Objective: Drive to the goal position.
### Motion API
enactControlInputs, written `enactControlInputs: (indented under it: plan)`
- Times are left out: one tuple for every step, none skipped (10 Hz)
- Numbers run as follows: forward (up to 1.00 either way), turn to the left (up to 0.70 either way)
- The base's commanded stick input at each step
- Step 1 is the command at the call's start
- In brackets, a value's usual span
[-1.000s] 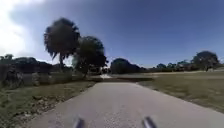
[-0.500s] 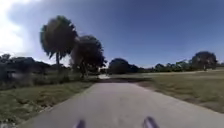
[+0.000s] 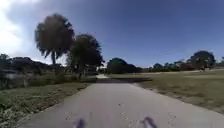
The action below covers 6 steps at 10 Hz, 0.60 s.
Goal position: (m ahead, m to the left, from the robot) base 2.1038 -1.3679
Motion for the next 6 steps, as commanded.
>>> enactControlInputs:
  plan:
    - [0.7,0.0]
    - [0.7,0.0]
    - [0.7,0.0]
    - [0.7,0.0]
    - [0.7,0.0]
    - [0.7,0.0]
